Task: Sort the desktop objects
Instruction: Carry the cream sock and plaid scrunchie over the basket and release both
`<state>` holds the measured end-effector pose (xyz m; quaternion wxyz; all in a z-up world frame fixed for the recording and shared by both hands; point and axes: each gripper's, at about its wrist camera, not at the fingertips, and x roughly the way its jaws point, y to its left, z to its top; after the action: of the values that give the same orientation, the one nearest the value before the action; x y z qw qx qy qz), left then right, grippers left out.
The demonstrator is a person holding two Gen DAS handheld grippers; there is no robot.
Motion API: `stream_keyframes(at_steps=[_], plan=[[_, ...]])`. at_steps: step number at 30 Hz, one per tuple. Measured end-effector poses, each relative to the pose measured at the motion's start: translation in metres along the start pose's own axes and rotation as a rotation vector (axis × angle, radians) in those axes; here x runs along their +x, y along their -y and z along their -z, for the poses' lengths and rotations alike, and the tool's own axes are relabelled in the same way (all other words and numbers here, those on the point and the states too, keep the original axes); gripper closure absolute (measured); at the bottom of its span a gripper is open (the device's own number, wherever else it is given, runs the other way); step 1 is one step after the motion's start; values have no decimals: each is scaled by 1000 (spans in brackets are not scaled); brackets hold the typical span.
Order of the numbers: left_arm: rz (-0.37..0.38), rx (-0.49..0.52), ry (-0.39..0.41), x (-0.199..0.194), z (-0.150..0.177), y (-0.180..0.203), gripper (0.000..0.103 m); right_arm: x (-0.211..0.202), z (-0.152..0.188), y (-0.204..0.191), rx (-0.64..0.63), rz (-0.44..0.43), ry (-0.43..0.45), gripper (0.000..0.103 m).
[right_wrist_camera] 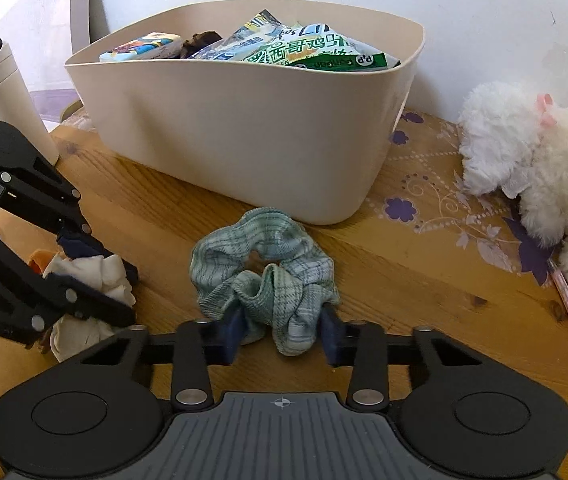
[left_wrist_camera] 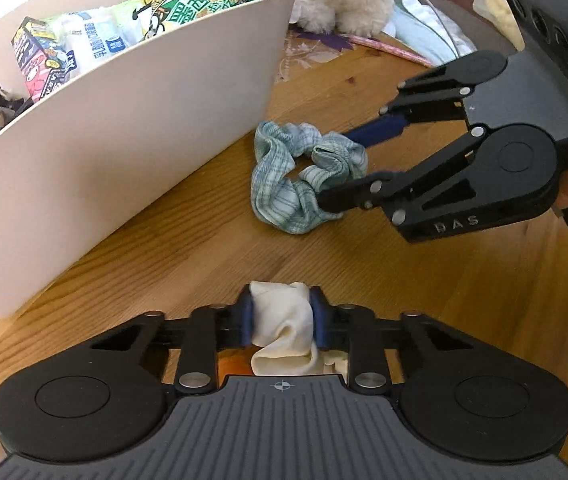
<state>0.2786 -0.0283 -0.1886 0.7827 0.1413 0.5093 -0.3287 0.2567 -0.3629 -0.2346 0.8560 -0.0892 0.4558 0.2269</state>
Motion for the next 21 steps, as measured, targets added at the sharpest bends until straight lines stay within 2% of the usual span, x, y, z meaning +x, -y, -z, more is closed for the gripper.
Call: stream_keyframes(at_steps=[1, 4, 10, 21], plan=[[-1, 5, 3, 0, 1, 0, 80, 0, 0, 0, 0, -2, -3, 80], [-16, 18, 7, 0, 1, 3, 84, -3, 1, 0, 8, -3, -7, 87], [-31, 2, 45, -15, 1, 0, 85, -19, 0, -1, 3, 25, 15, 89], [-60, -2, 136, -67, 3, -6, 85, -77, -22, 0, -59, 59, 135, 89]])
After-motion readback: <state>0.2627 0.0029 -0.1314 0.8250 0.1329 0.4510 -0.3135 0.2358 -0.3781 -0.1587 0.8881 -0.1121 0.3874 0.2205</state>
